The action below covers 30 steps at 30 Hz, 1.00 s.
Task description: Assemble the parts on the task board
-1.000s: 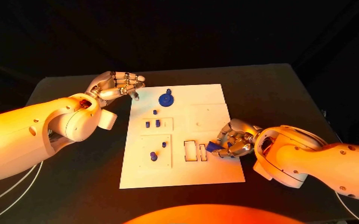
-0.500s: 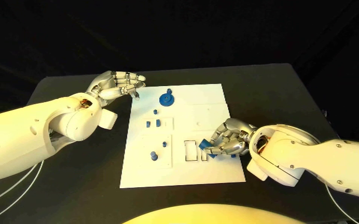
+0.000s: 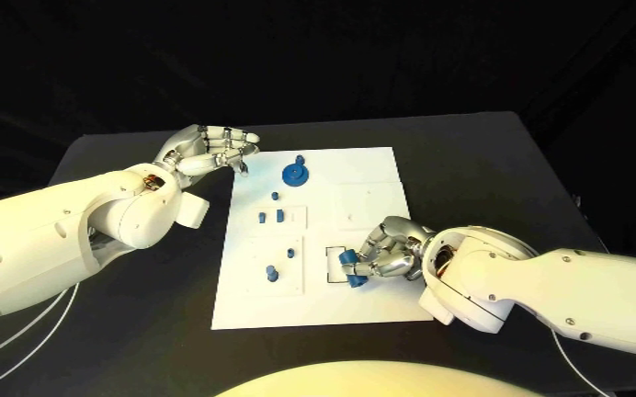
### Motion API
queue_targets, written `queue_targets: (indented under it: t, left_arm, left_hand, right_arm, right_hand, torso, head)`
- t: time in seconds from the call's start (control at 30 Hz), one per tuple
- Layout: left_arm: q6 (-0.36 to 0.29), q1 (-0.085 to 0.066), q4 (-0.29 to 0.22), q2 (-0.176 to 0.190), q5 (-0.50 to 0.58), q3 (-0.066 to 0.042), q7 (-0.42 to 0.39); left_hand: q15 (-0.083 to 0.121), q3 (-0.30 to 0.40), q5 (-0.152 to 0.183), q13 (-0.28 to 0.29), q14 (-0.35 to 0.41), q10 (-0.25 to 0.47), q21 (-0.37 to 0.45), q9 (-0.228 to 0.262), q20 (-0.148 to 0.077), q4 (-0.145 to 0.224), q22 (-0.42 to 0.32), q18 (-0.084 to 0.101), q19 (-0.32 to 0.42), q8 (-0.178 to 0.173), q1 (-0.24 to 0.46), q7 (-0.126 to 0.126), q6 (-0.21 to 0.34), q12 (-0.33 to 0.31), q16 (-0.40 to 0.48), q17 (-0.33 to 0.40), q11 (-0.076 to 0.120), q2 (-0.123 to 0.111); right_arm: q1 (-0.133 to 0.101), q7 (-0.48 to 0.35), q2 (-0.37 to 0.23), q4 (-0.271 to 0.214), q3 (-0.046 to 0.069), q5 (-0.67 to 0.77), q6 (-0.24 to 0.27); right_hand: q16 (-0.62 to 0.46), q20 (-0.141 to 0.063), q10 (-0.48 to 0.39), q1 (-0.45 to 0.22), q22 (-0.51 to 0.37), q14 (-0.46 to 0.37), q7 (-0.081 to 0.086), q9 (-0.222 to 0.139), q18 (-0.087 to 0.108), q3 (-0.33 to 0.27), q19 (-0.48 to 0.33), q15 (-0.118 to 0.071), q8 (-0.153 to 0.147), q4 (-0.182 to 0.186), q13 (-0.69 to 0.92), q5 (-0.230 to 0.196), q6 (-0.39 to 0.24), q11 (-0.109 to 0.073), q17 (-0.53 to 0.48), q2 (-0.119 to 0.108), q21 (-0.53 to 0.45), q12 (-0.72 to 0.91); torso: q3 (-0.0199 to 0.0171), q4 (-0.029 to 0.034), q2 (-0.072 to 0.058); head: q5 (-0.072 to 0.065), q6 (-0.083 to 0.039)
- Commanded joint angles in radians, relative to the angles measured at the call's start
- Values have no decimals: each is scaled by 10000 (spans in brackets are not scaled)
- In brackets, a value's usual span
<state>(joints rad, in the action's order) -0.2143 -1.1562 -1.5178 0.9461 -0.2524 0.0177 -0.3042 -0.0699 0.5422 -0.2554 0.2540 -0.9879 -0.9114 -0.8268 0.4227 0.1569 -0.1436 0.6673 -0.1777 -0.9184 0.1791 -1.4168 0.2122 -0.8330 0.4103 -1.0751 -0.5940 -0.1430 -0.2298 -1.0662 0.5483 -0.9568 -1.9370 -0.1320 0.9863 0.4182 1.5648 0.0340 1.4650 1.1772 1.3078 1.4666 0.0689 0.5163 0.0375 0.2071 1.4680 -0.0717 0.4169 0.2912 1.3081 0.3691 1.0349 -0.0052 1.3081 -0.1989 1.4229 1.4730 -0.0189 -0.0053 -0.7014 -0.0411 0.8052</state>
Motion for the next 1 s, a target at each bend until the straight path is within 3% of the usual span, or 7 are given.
queue_targets:
  t: [0.03,0.8,1.0]
  left_arm:
    - [98,-2,-29,-21,34,-6,-52]
    - [134,-2,-43,22,35,-7,-27]
    - [139,-2,-47,31,35,-7,-20]
  left_hand:
    - [-2,-50,-38,-14,50,53,60,4,49,-16,-15,-63,-28,-2,-54,-10,46,63,-30,16,-18,48]
    - [0,-40,-46,-16,51,55,60,4,48,-23,-15,-64,-31,2,-61,-12,43,76,-34,20,-16,65]
    - [0,-40,-46,-16,51,55,60,4,48,-23,-15,-64,-31,2,-61,-12,43,76,-34,20,-16,65]
  right_arm:
    - [7,52,98,62,9,241,279]
    - [22,-34,385,-30,11,765,739]
    - [21,-4,460,72,12,837,640]
  right_hand:
    - [9,-71,436,-120,2297,1017,-99,18,-124,-69,792,-61,44,8,1631,-95,68,-96,2519,19,19,-45]
    - [30,-91,457,-108,2312,1027,-156,67,-135,-98,803,-95,154,-24,1662,-74,97,-142,2563,134,88,-30]
    - [37,-98,466,-148,2317,1031,-155,74,-138,-106,806,-102,175,7,1675,-48,103,-145,2579,165,108,-19]
  torso:
    - [10,-3,1]
    - [3,-10,9]
    - [4,-3,3]
  head:
    - [-10,-4]
    - [52,-7]
    - [54,-16]
